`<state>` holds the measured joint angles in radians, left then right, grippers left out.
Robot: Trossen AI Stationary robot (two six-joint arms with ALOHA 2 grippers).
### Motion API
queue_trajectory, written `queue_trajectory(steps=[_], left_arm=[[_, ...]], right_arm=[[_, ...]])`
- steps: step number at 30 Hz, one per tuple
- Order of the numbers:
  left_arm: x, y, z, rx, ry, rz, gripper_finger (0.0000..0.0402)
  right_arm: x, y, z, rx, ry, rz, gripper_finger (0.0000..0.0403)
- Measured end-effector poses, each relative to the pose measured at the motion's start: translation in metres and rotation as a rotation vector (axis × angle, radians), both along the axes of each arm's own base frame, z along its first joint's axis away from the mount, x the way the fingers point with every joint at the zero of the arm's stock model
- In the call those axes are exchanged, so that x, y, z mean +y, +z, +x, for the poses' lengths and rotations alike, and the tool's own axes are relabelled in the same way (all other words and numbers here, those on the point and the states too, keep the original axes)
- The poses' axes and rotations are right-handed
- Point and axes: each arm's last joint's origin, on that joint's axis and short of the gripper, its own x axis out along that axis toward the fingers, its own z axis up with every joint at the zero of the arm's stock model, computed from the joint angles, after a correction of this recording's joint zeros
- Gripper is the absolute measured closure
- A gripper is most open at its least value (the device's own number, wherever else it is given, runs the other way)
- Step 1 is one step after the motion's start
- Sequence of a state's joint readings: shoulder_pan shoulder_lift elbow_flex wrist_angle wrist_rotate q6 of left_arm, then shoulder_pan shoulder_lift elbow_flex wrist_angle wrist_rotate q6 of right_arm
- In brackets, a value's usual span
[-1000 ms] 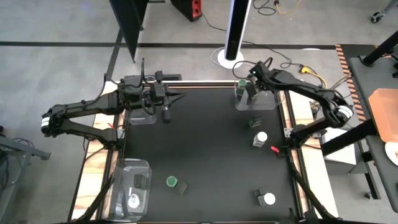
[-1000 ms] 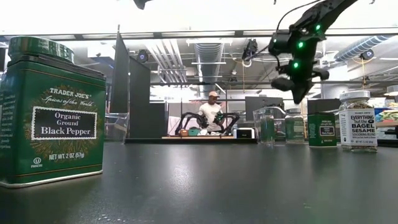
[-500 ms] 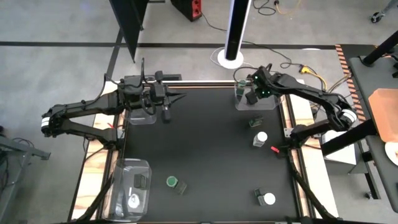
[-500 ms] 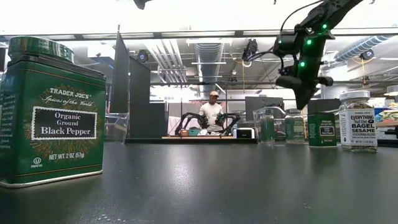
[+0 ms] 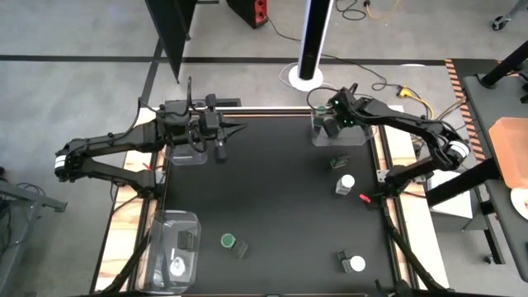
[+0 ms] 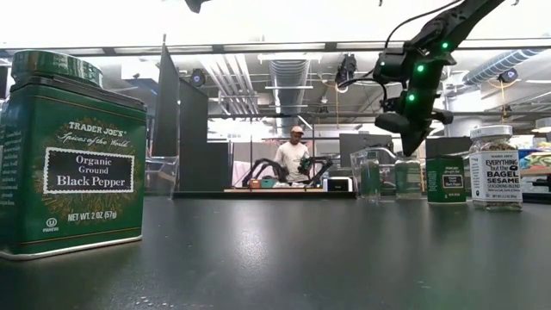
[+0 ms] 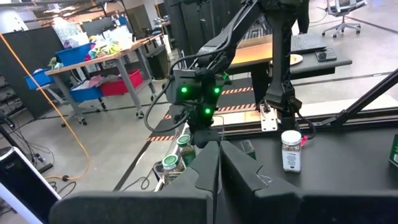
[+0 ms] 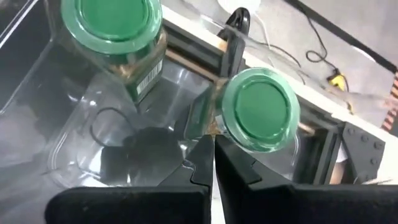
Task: Sort spices by type
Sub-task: Adjust the green seasoning bottles in the top right transparent bin
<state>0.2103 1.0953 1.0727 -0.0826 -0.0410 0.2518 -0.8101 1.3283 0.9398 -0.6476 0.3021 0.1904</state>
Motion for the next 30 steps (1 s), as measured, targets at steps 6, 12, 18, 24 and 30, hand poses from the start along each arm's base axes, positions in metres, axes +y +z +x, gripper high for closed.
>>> queue_trajectory(steps=[6,12,18,24,30], left_arm=[[0.000,0.000,0.000,0.000,0.000,0.002,0.0402],[0.000,0.000,0.000,0.000,0.000,0.002,0.0402],[0.000,0.000,0.000,0.001,0.001,0.002,0.0402],[0.000,0.000,0.000,0.000,0.001,0.002,0.0402],[0.000,0.001,0.000,-0.006,0.001,0.003,0.0402]], right_arm=[[-0.007,-0.003,0.005,-0.005,0.008,-0.046,0.0394],[-0.007,-0.002,0.006,-0.018,0.017,-0.044,0.0394],[0.006,0.006,0.001,0.010,0.017,0.044,0.0394],[0.003,-0.001,0.000,0.071,-0.003,0.001,0.0394],[-0.005,0.001,0.004,0.040,0.009,-0.068,0.0394]])
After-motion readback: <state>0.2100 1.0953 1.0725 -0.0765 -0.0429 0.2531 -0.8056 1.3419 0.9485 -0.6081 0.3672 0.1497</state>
